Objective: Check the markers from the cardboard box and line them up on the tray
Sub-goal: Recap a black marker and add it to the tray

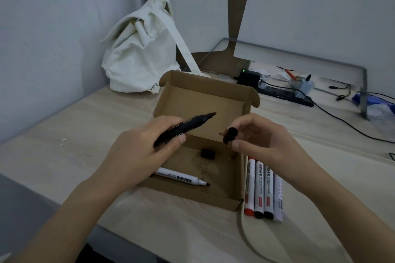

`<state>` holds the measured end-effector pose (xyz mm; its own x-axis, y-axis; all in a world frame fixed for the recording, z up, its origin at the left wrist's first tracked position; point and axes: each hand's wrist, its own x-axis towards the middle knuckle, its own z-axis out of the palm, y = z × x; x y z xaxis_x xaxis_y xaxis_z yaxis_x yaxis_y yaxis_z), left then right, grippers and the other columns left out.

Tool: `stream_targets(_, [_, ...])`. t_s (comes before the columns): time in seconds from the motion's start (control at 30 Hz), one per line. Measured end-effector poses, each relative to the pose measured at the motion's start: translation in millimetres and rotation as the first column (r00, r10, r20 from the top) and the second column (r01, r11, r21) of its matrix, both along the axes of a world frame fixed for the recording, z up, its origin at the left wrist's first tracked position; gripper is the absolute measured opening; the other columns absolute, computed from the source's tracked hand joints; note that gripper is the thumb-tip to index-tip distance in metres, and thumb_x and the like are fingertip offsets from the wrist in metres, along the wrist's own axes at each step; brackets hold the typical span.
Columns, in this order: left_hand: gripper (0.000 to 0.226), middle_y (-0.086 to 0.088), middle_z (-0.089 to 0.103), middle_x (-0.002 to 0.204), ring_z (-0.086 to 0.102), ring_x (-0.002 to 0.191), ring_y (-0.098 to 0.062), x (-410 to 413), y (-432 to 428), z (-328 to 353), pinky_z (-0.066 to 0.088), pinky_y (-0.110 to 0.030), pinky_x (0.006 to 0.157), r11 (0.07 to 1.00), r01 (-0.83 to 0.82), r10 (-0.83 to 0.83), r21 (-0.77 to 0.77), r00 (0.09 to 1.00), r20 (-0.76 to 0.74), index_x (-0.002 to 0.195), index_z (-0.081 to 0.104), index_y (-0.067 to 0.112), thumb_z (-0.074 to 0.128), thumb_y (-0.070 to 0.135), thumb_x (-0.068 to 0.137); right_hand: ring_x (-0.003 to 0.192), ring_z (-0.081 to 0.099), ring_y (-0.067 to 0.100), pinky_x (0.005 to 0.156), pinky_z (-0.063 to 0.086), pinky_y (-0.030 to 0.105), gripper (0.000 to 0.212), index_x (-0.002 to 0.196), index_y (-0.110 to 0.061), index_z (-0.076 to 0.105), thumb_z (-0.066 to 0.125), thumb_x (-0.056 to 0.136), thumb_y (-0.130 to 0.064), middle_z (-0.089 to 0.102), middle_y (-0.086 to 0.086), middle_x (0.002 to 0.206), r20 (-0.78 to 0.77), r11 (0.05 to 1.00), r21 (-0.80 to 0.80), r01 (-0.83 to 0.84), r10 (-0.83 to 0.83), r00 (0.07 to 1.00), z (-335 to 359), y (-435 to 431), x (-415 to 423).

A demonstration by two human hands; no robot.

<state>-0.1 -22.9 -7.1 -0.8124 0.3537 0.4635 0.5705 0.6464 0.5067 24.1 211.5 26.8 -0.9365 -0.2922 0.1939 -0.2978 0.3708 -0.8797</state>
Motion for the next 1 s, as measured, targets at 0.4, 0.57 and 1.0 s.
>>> stream_targets(0.4, [0.03, 0.013, 0.053, 0.075, 0.042, 0.061, -0.006, 7, 12, 11, 0.039, -0.017, 0.05, 0.98, 0.04, -0.087, -0.194, 0.967, -0.241, 0.108, 0.061, 0.026, 0.046, 0.039, 0.086, 0.094, 0.055, 0.001, 0.084, 0.044, 0.007, 0.033, 0.089, -0.044, 0.05, 0.062, 0.081, -0.015, 0.057, -0.022, 0.091, -0.314, 0.953, 0.248, 0.176, -0.093, 0.945, 3, 3, 13])
stream_targets(0.57, [0.03, 0.012, 0.055, 0.075, 0.036, 0.062, 0.0, 8, 15, 13, 0.036, -0.015, 0.047, 0.97, 0.054, -0.105, -0.238, 0.972, -0.208, 0.107, 0.062, 0.027, 0.045, 0.04, 0.086, 0.092, 0.052, 0.002, 0.083, 0.043, 0.011, 0.024, 0.093, -0.037, 0.052, 0.061, 0.081, -0.018, 0.05, -0.026, 0.091, -0.404, 0.916, 0.344, 0.206, -0.054, 0.913, 2, 3, 14])
stream_targets(1.0, [0.028, 0.027, 0.05, 0.063, 0.05, 0.059, 0.005, 14, 32, 7, 0.038, -0.008, 0.047, 0.974, 0.182, -0.191, -0.137, 0.98, -0.054, 0.104, 0.054, 0.034, 0.037, 0.049, 0.087, 0.073, 0.06, 0.007, 0.067, 0.051, 0.018, 0.01, 0.093, -0.029, 0.06, 0.055, 0.085, -0.025, 0.065, -0.007, 0.079, -0.136, 0.981, 0.175, 0.079, -0.056, 0.989, 1, 7, 15])
